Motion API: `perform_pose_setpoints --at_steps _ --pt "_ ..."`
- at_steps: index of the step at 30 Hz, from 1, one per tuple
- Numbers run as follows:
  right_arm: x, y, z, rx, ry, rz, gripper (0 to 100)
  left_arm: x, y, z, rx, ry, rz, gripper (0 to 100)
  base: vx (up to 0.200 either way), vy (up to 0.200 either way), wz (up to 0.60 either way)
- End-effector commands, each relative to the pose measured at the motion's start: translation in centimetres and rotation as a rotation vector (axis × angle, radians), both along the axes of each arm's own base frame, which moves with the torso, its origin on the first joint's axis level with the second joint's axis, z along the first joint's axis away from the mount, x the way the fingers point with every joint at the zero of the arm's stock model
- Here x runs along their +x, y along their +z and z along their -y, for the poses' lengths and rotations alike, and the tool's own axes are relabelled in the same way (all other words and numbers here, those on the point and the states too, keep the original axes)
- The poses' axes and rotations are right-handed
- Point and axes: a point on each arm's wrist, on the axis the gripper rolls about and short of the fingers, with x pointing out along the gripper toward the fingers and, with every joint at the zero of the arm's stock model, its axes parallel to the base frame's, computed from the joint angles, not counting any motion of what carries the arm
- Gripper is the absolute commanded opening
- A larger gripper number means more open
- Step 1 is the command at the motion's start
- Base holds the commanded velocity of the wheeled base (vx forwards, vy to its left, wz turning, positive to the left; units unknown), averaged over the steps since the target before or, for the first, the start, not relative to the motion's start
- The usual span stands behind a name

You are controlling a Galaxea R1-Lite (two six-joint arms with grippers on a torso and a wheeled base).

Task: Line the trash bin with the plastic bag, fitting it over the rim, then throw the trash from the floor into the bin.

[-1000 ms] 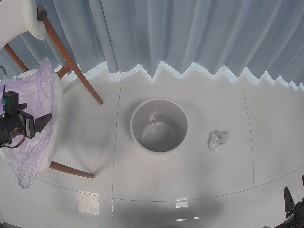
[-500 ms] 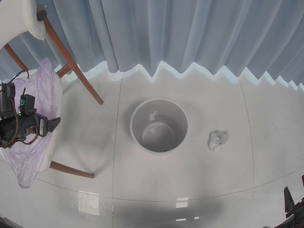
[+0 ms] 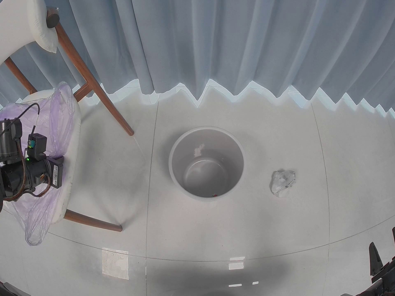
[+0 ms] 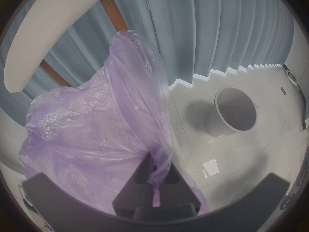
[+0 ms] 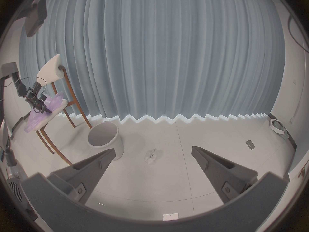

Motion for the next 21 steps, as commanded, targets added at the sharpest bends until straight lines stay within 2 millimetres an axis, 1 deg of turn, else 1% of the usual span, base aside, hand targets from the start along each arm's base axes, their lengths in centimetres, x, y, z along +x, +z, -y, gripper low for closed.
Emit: perform_pose_setpoints --at_steps 1,3,4,5,6,11,14,18,20,21 --pt "0.0 -0.5 0.0 0.000 0.001 -0.001 100 -1.0 0.7 0.1 -0.004 -0.010 0.041 0 0.000 0.000 0.00" --pt "0.0 -0.5 0.0 0.000 0.001 -0.001 100 -1.6 1.7 0.5 -0.009 -0.030 0.085 0 0.000 0.000 0.00" --pt "0.0 -0.5 0.0 0.000 0.001 -0.001 100 -2.0 2.5 0.8 -0.018 -0.059 0.119 0 0.000 0.000 0.00" --pt "0.0 -0.5 0.0 0.000 0.001 -0.001 100 -2.0 2.5 0.8 -0.018 -0.059 0.119 0 0.000 0.000 0.00" --pt "0.0 -0.5 0.0 0.000 0.001 -0.001 100 -2.8 3.4 1.2 -0.047 -0.115 0.160 0 0.000 0.000 0.00" --pt "0.0 -0.5 0.0 0.000 0.000 -0.001 100 -5.0 4.6 1.5 -0.093 -0.178 0.211 0 0.000 0.000 0.00" --pt "0.0 -0.5 0.0 0.000 0.001 -0.001 100 -6.3 6.3 1.9 -0.183 -0.254 0.258 0 0.000 0.000 0.00" --pt "0.0 -0.5 0.0 0.000 0.001 -0.001 100 -6.7 7.4 3.3 -0.265 -0.355 0.279 0 0.000 0.000 0.00" --pt "0.0 -0.5 0.0 0.000 0.001 -0.001 100 -6.8 7.9 3.8 -0.315 -0.379 0.288 0 0.000 0.000 0.00" --pt "0.0 -0.5 0.0 0.000 0.001 -0.001 100 -7.0 8.3 4.4 -0.369 -0.410 0.297 0 0.000 0.000 0.00"
